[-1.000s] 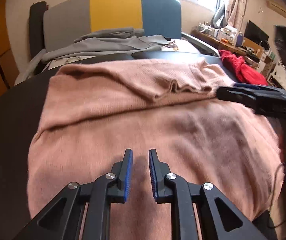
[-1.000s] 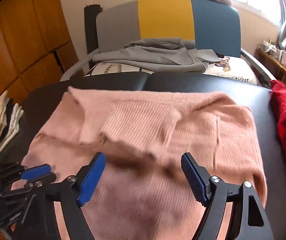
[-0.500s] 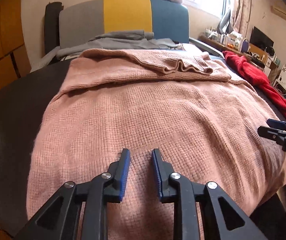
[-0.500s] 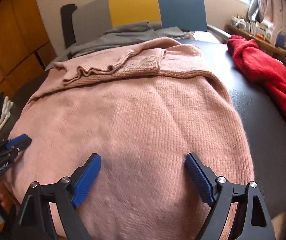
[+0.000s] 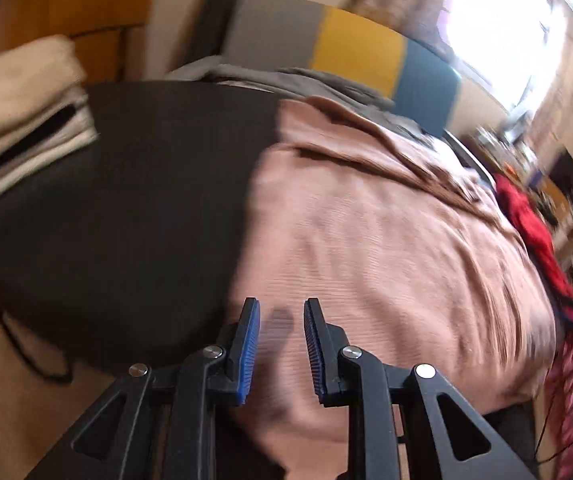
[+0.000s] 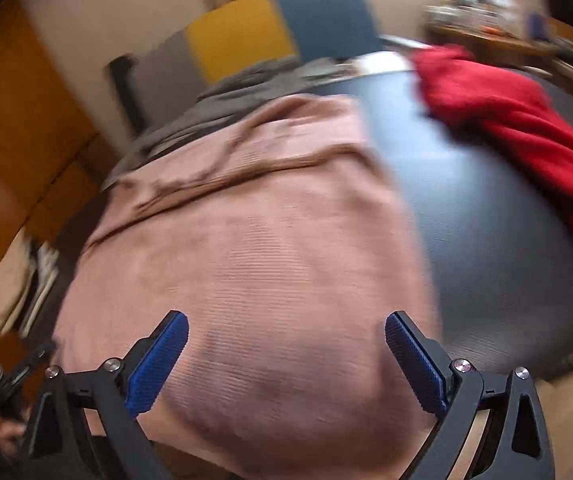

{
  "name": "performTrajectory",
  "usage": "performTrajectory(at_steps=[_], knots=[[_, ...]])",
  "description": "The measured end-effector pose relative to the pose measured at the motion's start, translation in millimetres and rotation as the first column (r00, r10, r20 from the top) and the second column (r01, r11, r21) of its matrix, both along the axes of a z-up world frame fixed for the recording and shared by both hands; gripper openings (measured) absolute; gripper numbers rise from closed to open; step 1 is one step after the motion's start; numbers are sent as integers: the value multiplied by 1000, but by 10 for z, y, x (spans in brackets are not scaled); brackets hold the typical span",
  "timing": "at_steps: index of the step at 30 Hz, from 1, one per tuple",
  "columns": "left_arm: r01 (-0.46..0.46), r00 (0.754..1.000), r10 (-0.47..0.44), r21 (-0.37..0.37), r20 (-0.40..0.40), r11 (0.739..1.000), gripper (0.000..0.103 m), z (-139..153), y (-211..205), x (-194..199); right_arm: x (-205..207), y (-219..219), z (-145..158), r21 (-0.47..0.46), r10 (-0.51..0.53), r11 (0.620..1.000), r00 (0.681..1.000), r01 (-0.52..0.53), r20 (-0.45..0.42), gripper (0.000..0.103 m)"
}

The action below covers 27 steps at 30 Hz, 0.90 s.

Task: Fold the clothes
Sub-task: 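Grasp the sweater hem edge with the right tool while the left tool grasps it too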

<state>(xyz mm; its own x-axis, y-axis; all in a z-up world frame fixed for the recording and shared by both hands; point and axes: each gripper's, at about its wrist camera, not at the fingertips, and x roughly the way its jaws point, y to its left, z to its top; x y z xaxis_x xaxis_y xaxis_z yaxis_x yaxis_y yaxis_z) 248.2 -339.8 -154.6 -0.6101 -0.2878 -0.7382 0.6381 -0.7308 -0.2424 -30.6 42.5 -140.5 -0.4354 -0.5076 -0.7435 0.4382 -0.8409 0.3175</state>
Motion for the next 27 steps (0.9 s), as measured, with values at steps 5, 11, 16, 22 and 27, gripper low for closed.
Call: performTrajectory(at_steps=[5,11,16,22,27], knots=[[-55,998,56,23,-6,998,22,-25,-139,180,-14,544,-43,-10,-86,996,995,87,56,86],[-37,999,38,41,-7,998,23,-101,-108,250,-60,685,-234,-71,-79,994,989,89,122,45],[-25,999,28,77,-31,997,30,-128,-113,324,-57,720,-261,-136,-42,989,988,63,151,47],[41,999,-40,105,-9,994,36,-217,-49,268,39,635,-317,-210,49,978,981,-10,185,48],[59,998,-58,99,-20,993,42,-239,23,242,40,622,-360,-270,92,962,972,-30,217,48]])
